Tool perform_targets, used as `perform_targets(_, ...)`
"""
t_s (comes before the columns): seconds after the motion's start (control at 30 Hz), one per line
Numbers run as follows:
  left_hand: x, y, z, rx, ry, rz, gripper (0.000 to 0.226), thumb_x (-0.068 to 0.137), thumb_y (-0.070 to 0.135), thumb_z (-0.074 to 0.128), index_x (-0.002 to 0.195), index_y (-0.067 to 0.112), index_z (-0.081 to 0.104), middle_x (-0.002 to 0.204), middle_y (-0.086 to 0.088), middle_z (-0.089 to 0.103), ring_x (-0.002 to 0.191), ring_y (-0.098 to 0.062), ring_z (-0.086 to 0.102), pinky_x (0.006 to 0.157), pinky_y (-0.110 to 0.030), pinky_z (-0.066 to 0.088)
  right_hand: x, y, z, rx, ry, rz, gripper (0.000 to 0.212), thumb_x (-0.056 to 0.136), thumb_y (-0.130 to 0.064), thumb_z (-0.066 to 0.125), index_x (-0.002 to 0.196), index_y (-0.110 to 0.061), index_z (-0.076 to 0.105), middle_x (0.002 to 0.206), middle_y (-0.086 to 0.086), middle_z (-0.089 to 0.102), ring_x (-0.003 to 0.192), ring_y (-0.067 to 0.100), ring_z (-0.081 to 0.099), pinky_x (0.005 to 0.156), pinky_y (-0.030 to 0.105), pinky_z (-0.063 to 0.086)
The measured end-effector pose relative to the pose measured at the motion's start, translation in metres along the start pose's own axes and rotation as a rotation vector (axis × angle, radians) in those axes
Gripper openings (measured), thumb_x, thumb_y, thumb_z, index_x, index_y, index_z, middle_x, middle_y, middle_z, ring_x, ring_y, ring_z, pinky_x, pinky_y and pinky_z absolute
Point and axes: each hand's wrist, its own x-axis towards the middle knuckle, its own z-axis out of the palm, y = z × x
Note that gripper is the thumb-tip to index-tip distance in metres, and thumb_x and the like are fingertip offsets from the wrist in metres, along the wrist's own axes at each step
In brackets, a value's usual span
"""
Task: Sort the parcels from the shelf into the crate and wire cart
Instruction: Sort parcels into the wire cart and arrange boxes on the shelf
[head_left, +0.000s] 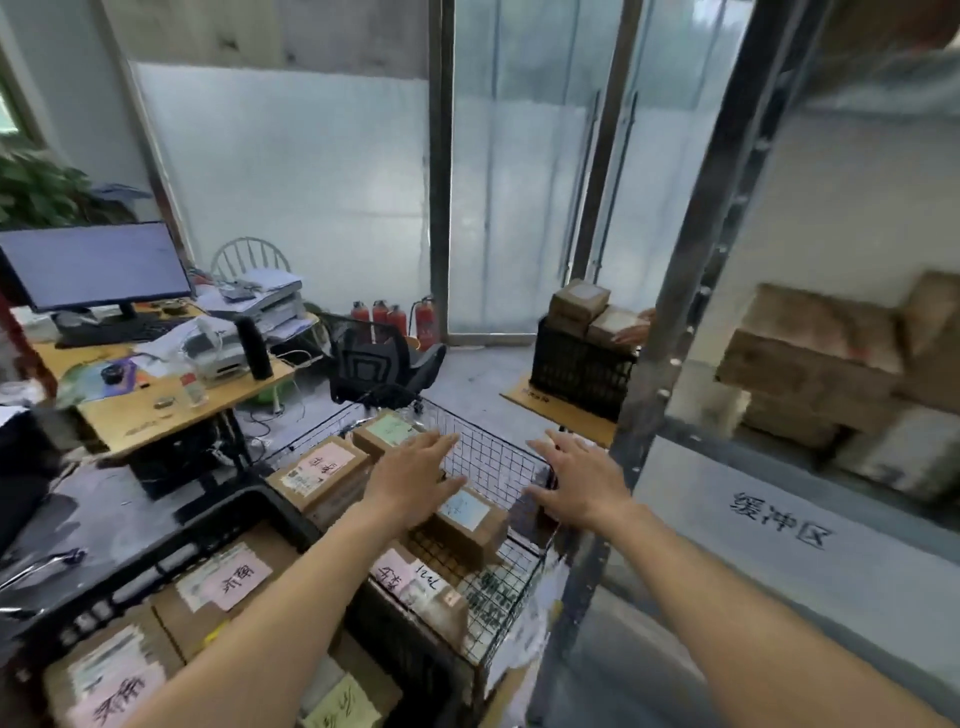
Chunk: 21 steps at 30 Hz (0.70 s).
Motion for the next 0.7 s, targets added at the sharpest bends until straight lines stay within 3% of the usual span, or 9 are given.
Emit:
perform_targets(0.33,-0.066,0.163,-0.077,-0.01,0.094,0.34,0.074,0.099,0.061,0.047,0.161,0.031,0.02,0.168,0.002,0.021,0.153,-0.022,0.023,0.122,-0.04,0.021,-0.195,0.049,-0.139,-0.074,0.165,0.247,0.076,0.093,-0.069,0.05,0.158,-0.038,0.026,0.167,-0.002,0.025,0.152,0.024,0.026,0.121,0.046,0.028)
perform_targets(0.47,-0.096,0.261,-0.092,-0.022,0.117,0.519,0.075,0.099,0.06,0.049,0.161,0.029,0.022,0.169,0.004,0.018,0.154,-0.02,0.019,0.122,-0.039,0.019,-0.288,0.1,-0.184,-0.102,0.238,0.362,0.078,0.094,-0.071,0.048,0.16,-0.039,0.021,0.169,-0.005,0.017,0.154,0.023,0.022,0.123,0.046,0.026)
perform_targets(0.7,-0.164,0.456,-0.084,-0.144,0.102,0.75,0.077,0.097,0.066,0.048,0.161,0.033,0.021,0.168,0.004,0.021,0.153,-0.02,0.023,0.123,-0.042,0.023,-0.484,0.198,-0.234,-0.146,0.385,0.6,0.073,0.095,-0.069,0.048,0.158,-0.041,0.025,0.167,-0.008,0.022,0.151,0.021,0.029,0.12,0.043,0.027)
